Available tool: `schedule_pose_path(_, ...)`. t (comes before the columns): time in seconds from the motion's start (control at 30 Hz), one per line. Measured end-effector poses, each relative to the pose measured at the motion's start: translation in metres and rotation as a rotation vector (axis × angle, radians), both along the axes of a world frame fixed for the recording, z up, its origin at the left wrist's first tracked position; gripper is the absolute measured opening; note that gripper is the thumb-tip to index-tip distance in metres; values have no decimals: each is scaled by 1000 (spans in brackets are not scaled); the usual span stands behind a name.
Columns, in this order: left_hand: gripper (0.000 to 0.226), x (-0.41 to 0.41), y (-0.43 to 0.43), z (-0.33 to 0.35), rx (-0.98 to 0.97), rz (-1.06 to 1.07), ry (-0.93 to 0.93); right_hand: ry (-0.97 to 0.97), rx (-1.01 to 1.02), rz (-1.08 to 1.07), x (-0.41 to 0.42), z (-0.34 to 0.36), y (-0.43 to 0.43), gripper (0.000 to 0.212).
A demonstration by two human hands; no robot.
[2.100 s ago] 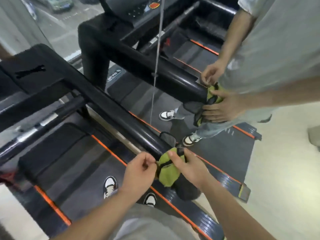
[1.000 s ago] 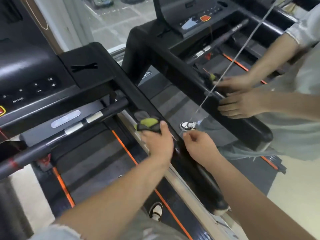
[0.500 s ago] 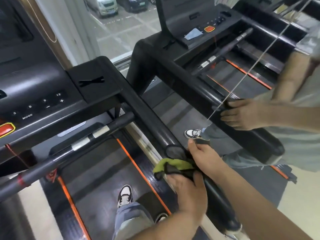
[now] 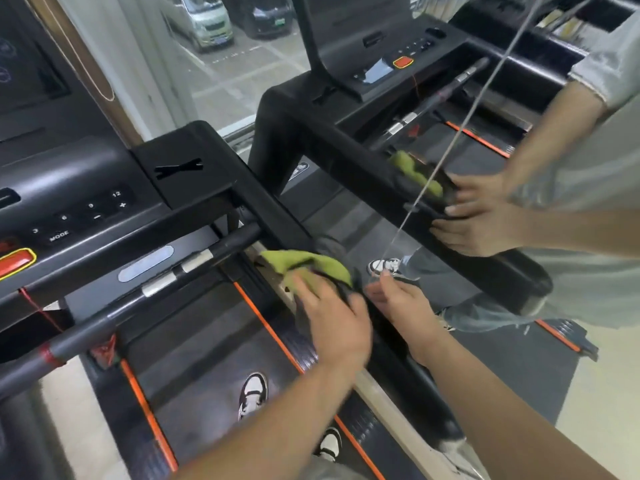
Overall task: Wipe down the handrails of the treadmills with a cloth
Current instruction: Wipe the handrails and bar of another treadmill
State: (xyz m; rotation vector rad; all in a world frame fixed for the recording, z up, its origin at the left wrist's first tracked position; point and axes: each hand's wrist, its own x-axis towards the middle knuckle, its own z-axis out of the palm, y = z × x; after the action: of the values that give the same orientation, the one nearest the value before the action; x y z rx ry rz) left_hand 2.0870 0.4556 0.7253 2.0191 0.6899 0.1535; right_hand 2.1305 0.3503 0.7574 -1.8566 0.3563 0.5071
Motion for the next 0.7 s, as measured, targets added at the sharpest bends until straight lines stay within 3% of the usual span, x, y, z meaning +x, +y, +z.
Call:
schedule_pose_path(0.03,81,-31,-24,0,130,-216,-9,-21,6,-65,0,-1,-6,68)
schedule_pose_path(0.1,74,-71,-43,1,348,-568,-26,-86,-94,-81,-5,5,-24,46)
schedule_pose_path(0.17,60,-61,-20,3,509,-715,-114,-118,-228,-31,-15,3,-50,32)
schedule_pose_path(0.23,52,-22,16,5,687,-801,-130,-76,-344,49,-32,0,-74,41)
schedule_pose_path(0.3,57,32,48,14,821,-795,-10,-8,-405,102,-54,-6,-94,46)
schedule_pose_path(0.37,64,70,56,20,890,-776,174,24,-399,60,-80,-12,-108,48)
schedule_pose_path(0.43,62,70,37,22,911,-791,240,-15,-346,-61,-102,-18,-119,49)
schedule_pose_path(0.53,41,-4,-33,25,892,-875,69,-70,-319,-258,-120,-25,-132,48)
schedule_pose_path(0.63,32,-76,-112,16,795,-1190,-101,-105,-327,-420,-129,-19,-147,47)
schedule_pose_path(0.7,40,-100,-142,7,1013,-1509,-58,-90,-336,-507,-137,-15,-161,47)
